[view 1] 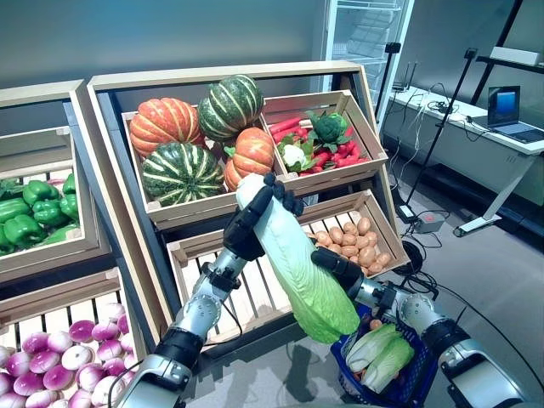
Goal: Put vegetables into the basket
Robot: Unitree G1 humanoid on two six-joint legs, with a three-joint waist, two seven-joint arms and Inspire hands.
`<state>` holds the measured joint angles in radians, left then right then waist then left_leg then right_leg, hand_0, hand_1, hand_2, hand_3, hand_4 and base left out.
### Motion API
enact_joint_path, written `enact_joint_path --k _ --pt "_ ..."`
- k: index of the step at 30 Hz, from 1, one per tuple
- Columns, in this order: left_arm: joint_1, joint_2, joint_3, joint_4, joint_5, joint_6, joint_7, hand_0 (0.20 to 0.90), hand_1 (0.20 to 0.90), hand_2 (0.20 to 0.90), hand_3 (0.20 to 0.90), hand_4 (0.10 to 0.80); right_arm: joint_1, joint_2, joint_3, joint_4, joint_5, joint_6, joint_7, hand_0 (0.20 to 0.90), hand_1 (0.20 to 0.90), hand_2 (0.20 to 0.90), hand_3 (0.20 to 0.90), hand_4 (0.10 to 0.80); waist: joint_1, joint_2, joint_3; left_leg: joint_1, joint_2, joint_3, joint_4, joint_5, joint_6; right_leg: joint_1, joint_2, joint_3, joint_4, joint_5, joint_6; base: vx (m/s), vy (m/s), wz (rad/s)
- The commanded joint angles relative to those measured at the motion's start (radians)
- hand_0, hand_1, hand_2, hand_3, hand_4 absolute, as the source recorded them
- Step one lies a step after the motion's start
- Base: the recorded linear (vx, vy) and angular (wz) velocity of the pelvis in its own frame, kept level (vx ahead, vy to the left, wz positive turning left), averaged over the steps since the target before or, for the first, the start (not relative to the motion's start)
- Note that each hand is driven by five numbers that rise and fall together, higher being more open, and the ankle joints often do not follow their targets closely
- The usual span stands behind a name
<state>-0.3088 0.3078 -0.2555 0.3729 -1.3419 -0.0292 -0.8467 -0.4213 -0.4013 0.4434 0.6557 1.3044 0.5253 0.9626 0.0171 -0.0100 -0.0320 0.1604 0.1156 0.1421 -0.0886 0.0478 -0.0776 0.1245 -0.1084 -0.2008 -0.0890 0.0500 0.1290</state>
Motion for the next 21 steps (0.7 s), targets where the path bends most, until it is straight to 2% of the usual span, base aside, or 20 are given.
enact_joint_path --k 1,7,13,15,21 --pt "-0.207 -0.165 -0.212 0.030 0.231 0.089 -0.010 0.900 0.900 0.900 0.900 0.800 -0.253 0.246 0.019 -0.144 0.018 0.000 0.001 0.300 0.300 0.300 0.300 0.400 -0.018 -0.039 0.030 -0.004 -0.074 0.003 0.003 -0.083 0.021 0.028 0.004 0.007 0.002 -0.033 -0.012 0.000 0.000 0.00" --pt "-0.147 -0.102 -0.119 0.011 0.229 0.099 -0.011 0.900 0.900 0.900 0.900 0.800 -0.179 0.157 -0.060 -0.125 -0.010 0.008 0.007 0.300 0.300 0.300 0.300 0.400 -0.016 -0.036 0.033 -0.007 -0.067 0.010 0.003 -0.083 0.017 0.024 0.004 0.006 0.002 -0.034 -0.011 0.000 0.000 0.00" --pt "-0.090 -0.024 -0.009 0.013 0.226 0.065 -0.021 0.900 0.900 0.900 0.900 0.800 -0.087 0.071 -0.150 -0.094 -0.045 0.024 0.029 0.300 0.300 0.300 0.300 0.400 -0.015 -0.035 0.037 -0.006 -0.060 0.016 0.003 -0.083 0.013 0.023 0.003 0.005 0.002 -0.033 -0.008 0.000 0.000 0.00" --pt "-0.069 0.011 0.038 0.018 0.219 0.058 -0.026 0.900 0.900 0.900 0.900 0.800 -0.045 0.043 -0.181 -0.091 -0.055 0.021 0.034 0.300 0.300 0.300 0.300 0.400 -0.017 -0.035 0.039 -0.006 -0.058 0.018 0.002 -0.082 0.012 0.022 0.002 0.005 0.003 -0.033 -0.007 0.000 0.000 0.00" --pt "-0.034 0.057 0.115 0.043 0.218 0.025 -0.025 0.900 0.900 0.900 0.900 0.800 0.029 0.007 -0.247 -0.097 -0.021 -0.023 0.001 0.300 0.300 0.300 0.300 0.400 -0.023 -0.031 0.043 -0.004 -0.053 0.024 0.002 -0.082 0.009 0.021 0.000 0.005 0.003 -0.033 -0.004 0.000 0.000 0.00"
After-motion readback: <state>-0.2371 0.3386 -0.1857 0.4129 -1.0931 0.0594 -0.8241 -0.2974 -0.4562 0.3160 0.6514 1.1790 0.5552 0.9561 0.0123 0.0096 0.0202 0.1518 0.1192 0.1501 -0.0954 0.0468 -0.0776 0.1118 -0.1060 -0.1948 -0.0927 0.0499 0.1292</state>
